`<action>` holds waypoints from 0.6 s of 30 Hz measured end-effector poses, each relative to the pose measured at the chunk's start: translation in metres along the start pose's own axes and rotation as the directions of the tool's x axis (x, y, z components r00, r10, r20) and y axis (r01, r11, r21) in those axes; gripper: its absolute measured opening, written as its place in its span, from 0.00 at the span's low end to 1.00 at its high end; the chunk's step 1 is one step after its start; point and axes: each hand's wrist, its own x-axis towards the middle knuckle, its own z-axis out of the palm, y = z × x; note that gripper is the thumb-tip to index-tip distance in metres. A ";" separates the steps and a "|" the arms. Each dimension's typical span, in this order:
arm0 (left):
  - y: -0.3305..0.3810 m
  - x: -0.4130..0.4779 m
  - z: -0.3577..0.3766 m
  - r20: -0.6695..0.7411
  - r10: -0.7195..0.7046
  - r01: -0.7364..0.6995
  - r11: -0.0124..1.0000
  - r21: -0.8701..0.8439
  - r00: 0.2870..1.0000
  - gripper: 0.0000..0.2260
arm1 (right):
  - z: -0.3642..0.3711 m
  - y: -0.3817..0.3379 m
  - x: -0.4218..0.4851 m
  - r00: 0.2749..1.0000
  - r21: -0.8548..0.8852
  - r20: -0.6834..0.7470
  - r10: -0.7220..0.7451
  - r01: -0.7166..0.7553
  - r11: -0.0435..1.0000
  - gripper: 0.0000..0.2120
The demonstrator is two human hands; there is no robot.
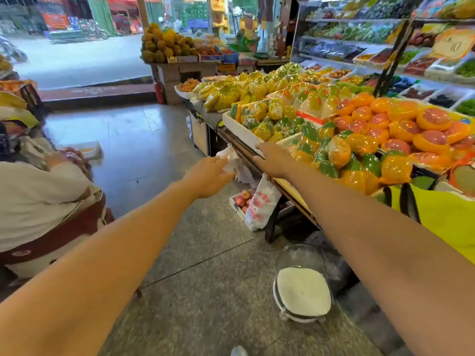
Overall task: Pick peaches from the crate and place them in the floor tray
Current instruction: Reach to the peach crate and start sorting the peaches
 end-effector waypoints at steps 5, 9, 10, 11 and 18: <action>-0.037 0.076 0.021 0.075 -0.058 0.058 0.998 0.007 0.995 0.24 | 0.044 0.025 0.090 0.995 -0.023 0.096 -0.008 0.010 1.000 0.14; -0.066 0.143 0.022 0.082 -0.100 0.100 0.995 0.001 0.992 0.24 | 0.062 0.043 0.166 0.992 -0.047 0.105 -0.067 0.073 0.996 0.19; -0.074 0.159 0.022 0.082 -0.116 0.116 0.993 0.005 0.990 0.24 | 0.066 0.046 0.184 0.992 -0.036 0.106 -0.073 0.077 0.996 0.19; -0.084 0.174 0.021 0.081 -0.135 0.134 0.991 0.010 0.988 0.25 | 0.070 0.050 0.204 0.991 -0.025 0.103 -0.081 0.084 0.996 0.18; -0.155 0.264 0.015 0.115 -0.208 0.208 0.978 0.012 0.971 0.25 | 0.096 0.054 0.322 0.979 0.038 0.154 -0.133 0.129 0.991 0.21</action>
